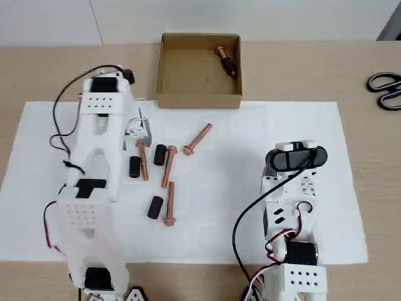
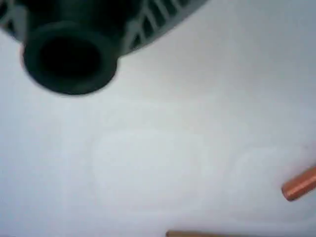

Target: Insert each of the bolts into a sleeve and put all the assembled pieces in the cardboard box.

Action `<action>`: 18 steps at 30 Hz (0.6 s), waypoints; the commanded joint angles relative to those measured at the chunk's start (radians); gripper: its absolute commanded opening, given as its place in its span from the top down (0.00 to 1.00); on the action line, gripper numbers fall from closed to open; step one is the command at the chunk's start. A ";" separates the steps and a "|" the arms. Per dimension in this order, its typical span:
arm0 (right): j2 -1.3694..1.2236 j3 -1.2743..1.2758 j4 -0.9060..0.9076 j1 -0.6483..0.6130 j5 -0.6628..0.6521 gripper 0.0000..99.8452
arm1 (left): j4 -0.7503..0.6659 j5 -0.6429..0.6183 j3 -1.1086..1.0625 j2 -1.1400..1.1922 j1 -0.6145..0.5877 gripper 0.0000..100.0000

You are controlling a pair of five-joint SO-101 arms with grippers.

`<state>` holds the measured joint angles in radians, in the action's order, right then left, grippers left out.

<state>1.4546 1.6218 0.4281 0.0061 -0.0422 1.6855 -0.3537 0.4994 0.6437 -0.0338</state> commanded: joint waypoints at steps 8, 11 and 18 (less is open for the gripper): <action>0.021 -0.005 -0.007 0.012 0.006 1.00 | -0.011 0.002 0.108 0.086 0.026 0.80; 0.021 -0.005 -0.007 0.012 0.006 1.00 | -0.014 0.002 0.104 0.094 0.017 0.80; 0.021 -0.005 -0.007 0.012 0.006 1.00 | -0.014 0.002 0.104 0.094 0.017 0.80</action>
<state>1.4546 1.6218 0.4281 0.0061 -0.0422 1.6840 -0.3537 0.5685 0.7434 -0.0184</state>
